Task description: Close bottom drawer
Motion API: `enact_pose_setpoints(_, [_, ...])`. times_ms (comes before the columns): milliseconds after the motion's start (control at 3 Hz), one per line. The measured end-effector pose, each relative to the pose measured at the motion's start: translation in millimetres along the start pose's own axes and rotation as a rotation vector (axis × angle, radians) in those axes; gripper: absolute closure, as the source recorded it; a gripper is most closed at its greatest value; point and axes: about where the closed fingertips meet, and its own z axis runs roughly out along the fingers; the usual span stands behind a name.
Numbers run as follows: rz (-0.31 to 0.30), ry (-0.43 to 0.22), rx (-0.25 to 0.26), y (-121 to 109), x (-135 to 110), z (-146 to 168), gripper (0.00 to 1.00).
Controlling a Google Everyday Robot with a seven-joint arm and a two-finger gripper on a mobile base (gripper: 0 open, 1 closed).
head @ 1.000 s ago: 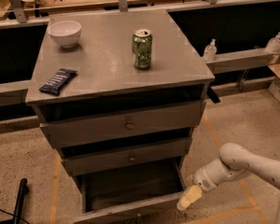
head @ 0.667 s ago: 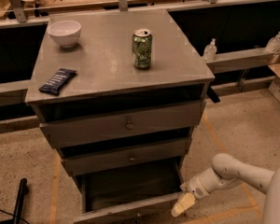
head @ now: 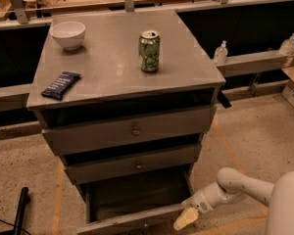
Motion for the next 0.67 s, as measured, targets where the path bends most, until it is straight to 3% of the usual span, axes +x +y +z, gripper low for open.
enact_pose_setpoints(667, [0.003,0.019,0.004,-1.8,3.1,6.7,0.64])
